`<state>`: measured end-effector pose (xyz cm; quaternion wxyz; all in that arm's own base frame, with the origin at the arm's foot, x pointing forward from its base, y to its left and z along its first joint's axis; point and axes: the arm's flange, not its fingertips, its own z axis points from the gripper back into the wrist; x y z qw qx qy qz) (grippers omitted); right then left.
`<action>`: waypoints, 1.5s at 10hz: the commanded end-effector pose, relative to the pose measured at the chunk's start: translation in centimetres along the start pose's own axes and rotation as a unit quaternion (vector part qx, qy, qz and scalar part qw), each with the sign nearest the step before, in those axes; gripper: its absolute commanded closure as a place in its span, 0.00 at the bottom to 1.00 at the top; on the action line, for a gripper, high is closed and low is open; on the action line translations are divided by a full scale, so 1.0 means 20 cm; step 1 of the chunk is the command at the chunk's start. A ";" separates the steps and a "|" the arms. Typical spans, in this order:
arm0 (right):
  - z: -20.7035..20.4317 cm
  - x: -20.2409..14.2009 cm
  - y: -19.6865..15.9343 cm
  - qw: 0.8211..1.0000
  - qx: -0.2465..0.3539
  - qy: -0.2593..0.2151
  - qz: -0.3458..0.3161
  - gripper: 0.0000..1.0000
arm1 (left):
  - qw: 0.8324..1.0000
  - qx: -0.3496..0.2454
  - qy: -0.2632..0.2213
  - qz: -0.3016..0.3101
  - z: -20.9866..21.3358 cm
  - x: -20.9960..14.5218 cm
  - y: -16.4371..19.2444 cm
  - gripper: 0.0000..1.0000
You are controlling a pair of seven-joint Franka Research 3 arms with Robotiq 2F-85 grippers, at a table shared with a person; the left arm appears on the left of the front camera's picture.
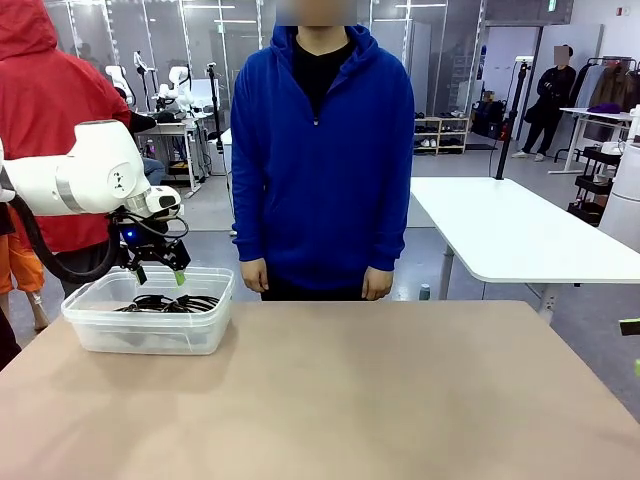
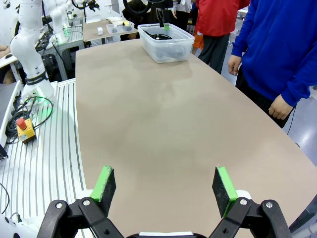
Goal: Organize and store the cables.
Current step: Place the USB Extension Cable into the Organizing box.
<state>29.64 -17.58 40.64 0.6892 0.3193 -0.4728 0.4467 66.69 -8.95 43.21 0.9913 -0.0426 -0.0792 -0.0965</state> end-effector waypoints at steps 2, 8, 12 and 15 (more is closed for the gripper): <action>0.00 0.00 0.00 1.000 -0.003 -0.006 0.004 0.00 | 1.000 -0.001 0.008 0.003 -0.01 0.01 0.01 0.00; 0.00 0.00 0.00 1.000 -0.003 -0.006 0.004 0.00 | 1.000 -0.001 0.008 0.003 -0.01 0.01 0.01 0.00; 0.00 0.00 0.00 1.000 -0.003 -0.006 0.004 0.00 | 1.000 -0.001 0.008 0.003 -0.01 0.01 0.01 0.00; 0.00 0.00 0.00 1.000 -0.003 -0.006 0.004 0.00 | 1.000 -0.001 0.008 0.003 -0.01 0.01 0.01 0.00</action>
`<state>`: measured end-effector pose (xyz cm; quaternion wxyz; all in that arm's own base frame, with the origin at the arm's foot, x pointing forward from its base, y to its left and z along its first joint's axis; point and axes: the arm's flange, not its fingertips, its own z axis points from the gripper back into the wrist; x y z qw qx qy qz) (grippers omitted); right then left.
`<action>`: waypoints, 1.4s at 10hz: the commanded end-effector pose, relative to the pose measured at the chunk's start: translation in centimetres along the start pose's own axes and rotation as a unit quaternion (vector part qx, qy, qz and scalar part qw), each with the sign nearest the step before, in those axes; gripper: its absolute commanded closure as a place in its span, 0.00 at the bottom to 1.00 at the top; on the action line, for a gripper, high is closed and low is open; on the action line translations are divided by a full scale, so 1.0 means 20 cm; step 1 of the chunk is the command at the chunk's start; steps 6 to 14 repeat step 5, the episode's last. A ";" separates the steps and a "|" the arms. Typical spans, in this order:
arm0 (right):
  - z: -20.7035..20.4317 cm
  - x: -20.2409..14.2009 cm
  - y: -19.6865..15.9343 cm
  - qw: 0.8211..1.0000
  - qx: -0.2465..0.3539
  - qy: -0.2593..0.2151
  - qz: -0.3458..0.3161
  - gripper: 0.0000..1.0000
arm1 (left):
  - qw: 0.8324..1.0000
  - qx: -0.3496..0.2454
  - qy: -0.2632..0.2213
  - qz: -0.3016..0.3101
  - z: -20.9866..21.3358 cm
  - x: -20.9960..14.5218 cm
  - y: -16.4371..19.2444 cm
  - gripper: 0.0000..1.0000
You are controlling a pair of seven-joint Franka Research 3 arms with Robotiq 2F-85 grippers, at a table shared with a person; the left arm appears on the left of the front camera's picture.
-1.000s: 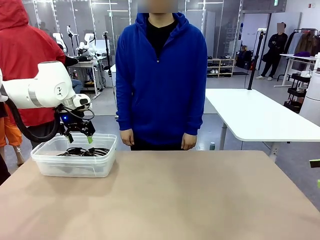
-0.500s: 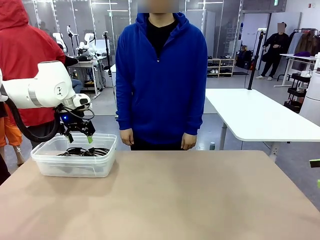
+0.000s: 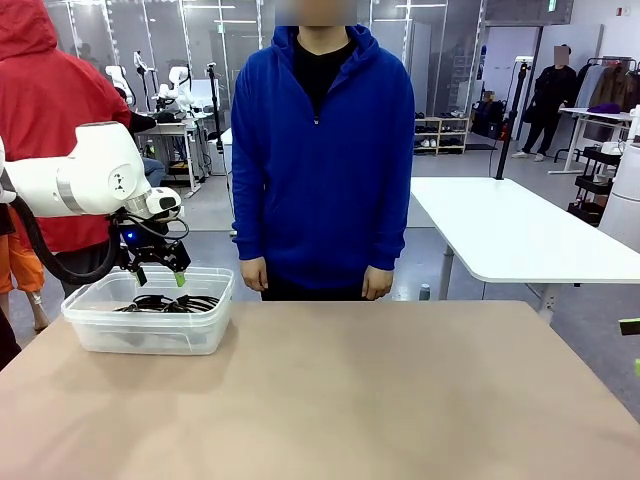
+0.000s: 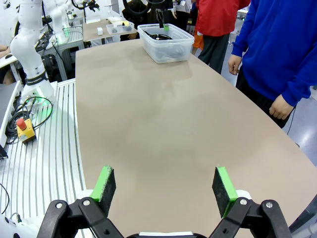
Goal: Organize and store the cables.
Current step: Place the USB Extension Cable into the Organizing box.
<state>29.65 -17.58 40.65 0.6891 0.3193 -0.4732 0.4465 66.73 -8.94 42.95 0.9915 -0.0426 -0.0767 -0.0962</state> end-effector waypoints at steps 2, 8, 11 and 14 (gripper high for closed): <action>0.00 0.00 0.00 1.000 -0.003 -0.006 0.004 0.00 | 1.000 -0.001 0.006 0.003 0.01 0.01 0.00 0.00; 0.00 0.00 0.00 1.000 -0.003 -0.006 0.004 0.00 | 1.000 -0.001 0.006 0.003 0.01 0.01 0.00 0.00; 0.00 0.00 0.00 1.000 -0.003 -0.006 0.004 0.00 | 1.000 -0.001 0.006 0.003 0.01 0.01 0.00 0.00; 0.00 0.00 0.00 1.000 -0.003 -0.006 0.004 0.00 | 1.000 -0.001 0.006 0.003 0.01 0.01 0.00 0.00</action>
